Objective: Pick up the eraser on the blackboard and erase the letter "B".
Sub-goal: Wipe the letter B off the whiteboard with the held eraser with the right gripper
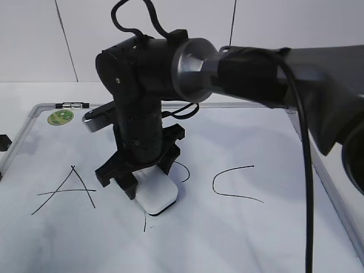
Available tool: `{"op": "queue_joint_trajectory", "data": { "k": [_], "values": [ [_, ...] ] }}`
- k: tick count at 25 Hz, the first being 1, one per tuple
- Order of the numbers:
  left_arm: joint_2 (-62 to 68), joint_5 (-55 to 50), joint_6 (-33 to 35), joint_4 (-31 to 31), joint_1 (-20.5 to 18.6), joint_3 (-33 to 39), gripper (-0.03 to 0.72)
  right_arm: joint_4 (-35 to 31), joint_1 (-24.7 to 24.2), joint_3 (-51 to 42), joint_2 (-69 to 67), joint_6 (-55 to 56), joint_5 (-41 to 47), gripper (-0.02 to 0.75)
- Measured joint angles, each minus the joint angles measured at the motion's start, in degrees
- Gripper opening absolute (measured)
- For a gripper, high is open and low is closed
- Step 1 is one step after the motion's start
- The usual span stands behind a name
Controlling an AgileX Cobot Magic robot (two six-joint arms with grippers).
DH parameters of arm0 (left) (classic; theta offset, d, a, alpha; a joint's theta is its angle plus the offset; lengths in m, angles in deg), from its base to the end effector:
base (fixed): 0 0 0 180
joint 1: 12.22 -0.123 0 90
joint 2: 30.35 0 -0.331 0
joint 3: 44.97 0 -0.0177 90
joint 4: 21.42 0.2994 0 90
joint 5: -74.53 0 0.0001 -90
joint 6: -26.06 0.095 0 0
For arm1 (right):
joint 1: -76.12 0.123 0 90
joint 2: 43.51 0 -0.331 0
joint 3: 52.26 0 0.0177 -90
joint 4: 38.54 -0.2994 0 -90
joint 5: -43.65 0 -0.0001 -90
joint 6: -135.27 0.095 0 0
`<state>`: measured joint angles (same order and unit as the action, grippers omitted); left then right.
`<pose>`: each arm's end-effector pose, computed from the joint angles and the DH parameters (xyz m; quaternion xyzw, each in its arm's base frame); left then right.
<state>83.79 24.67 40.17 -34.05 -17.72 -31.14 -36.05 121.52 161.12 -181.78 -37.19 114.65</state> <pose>0.3866 0.0213 0.1613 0.0055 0.9962 -0.0810 0.0331 0.3873 0.3872 0.1888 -0.3301 0.9430 -0.0026 0.0414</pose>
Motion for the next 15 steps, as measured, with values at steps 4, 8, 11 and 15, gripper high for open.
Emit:
{"op": "queue_joint_trajectory", "data": {
  "k": [4,8,11,15],
  "values": [
    [0.0,0.0,0.0,0.0,0.0,0.0,0.014,-1.3,-1.6,0.0,0.0,-0.1,-0.1,0.523],
    [0.0,0.0,0.0,0.0,0.0,0.0,0.014,-4.0,-4.0,0.1,0.0,0.0,-0.1,0.523],
    [0.0,0.0,0.0,0.0,0.0,0.0,0.014,-4.4,-6.3,0.1,0.0,0.2,-0.5,0.523],
    [0.0,0.0,0.0,0.0,0.0,0.0,0.014,-4.4,-8.7,0.1,0.0,0.3,-0.6,0.523]
  ]
}}
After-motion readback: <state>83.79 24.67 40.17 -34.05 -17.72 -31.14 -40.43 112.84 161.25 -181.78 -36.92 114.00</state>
